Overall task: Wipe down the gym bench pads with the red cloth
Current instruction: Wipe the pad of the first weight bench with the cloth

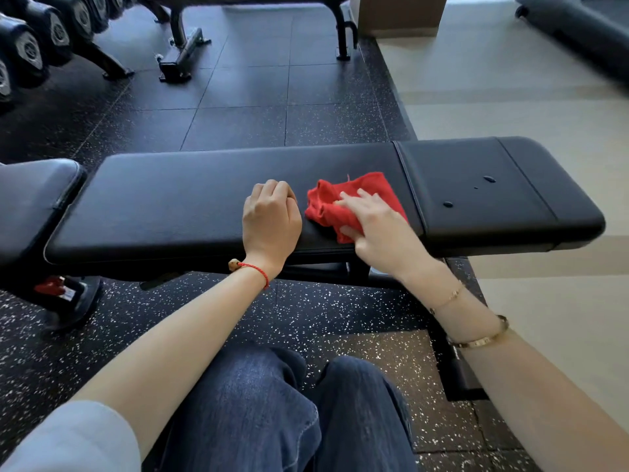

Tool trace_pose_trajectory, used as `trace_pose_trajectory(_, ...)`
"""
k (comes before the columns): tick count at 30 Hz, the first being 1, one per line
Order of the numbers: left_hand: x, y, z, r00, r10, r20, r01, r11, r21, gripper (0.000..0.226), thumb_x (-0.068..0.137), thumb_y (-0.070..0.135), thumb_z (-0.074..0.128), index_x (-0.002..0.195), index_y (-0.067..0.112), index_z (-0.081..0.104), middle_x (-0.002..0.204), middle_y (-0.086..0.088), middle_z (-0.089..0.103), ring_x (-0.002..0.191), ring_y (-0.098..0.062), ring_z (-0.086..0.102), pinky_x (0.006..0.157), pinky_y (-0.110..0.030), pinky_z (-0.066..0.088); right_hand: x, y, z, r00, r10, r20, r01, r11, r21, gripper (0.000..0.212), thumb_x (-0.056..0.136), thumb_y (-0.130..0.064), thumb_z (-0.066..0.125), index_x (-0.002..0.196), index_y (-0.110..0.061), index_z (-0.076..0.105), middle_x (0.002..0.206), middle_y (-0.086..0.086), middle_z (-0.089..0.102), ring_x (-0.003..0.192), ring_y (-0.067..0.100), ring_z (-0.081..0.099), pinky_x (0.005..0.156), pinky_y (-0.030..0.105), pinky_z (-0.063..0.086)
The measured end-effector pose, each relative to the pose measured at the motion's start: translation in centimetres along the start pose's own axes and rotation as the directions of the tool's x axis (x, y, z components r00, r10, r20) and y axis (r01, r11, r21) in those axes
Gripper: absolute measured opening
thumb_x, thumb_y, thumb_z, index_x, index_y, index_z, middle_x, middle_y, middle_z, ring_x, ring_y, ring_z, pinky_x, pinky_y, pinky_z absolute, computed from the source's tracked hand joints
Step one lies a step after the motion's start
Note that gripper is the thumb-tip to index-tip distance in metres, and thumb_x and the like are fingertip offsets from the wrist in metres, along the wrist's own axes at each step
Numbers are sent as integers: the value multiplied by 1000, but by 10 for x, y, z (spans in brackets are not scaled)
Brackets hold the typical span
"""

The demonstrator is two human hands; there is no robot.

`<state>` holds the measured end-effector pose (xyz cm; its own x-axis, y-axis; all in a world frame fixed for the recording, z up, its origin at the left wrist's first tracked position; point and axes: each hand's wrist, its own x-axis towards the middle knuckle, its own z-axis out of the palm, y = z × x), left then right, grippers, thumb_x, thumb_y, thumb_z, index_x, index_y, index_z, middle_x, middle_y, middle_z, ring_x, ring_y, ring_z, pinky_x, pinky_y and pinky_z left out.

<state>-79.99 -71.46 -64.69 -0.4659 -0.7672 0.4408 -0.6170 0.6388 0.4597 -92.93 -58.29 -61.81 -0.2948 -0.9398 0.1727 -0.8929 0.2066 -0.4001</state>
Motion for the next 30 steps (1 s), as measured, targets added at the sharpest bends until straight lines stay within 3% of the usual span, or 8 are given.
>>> trace_pose_trajectory(4, 0, -1, 0, 1000, 13, -5, -13, 1000, -1, 18, 89, 7, 43, 81, 7, 59, 88, -10, 61, 90, -31, 53, 83, -43, 44, -29, 13, -8, 996, -82, 31, 82, 997, 17, 45, 88, -13, 61, 132, -18, 52, 146, -1, 44, 141, 21, 30, 119, 37, 17)
trace_pose_trajectory(9, 1, -1, 2, 999, 32, -9, -32, 999, 27, 19, 89, 8, 42, 81, 8, 59, 89, -9, 61, 91, -31, 53, 82, -43, 44, 1, 43, -27, 996, 94, -5, -94, 995, -38, 45, 90, -15, 58, 134, -16, 50, 146, 3, 45, 139, 26, 33, 114, 33, 19)
trace_pose_trajectory(13, 2, 0, 2, 1000, 18, -17, -18, 999, 38, 19, 89, 7, 43, 80, 6, 59, 87, -11, 62, 89, -32, 53, 82, -45, 44, 33, 32, -16, 986, 164, -29, -165, 984, -67, 41, 91, -17, 54, 132, -14, 50, 145, 10, 45, 138, 33, 33, 114, 38, 19)
trace_pose_trajectory(20, 2, 2, 0, 999, 10, -45, -9, 1000, 16, 18, 87, 7, 44, 78, 4, 60, 83, -13, 63, 86, -34, 55, 79, -44, 46, 1, 15, -8, 999, -37, 40, 39, 998, -59, 46, 90, -15, 58, 134, -13, 48, 147, 6, 44, 140, 28, 32, 118, 37, 18)
trace_pose_trajectory(23, 2, 5, 0, 998, 32, -46, -27, 995, 101, 15, 87, 8, 47, 81, 5, 59, 84, -13, 63, 85, -34, 55, 78, -42, 44, -25, 21, -14, 994, -96, 44, 99, 991, -85, 43, 91, -16, 58, 133, -14, 49, 145, 4, 45, 140, 26, 33, 118, 35, 18)
trace_pose_trajectory(27, 1, 11, -3, 992, 116, 40, -122, 961, 248, 16, 92, 11, 46, 97, 7, 61, 95, -12, 65, 93, -35, 57, 86, -43, 41, -46, 35, -32, 993, -102, -64, 90, 982, -165, 38, 90, -11, 57, 128, -13, 51, 136, 5, 54, 136, 28, 38, 118, 36, 19)
trace_pose_trajectory(30, -3, 24, -2, 985, 160, 56, -169, 960, 221, 23, 88, 7, 48, 106, 8, 62, 103, -10, 66, 99, -33, 57, 89, -42, 42, -54, 55, -49, 979, -73, -189, 39, 983, -181, 43, 87, -6, 57, 129, -14, 50, 133, 4, 55, 135, 28, 39, 118, 39, 21)
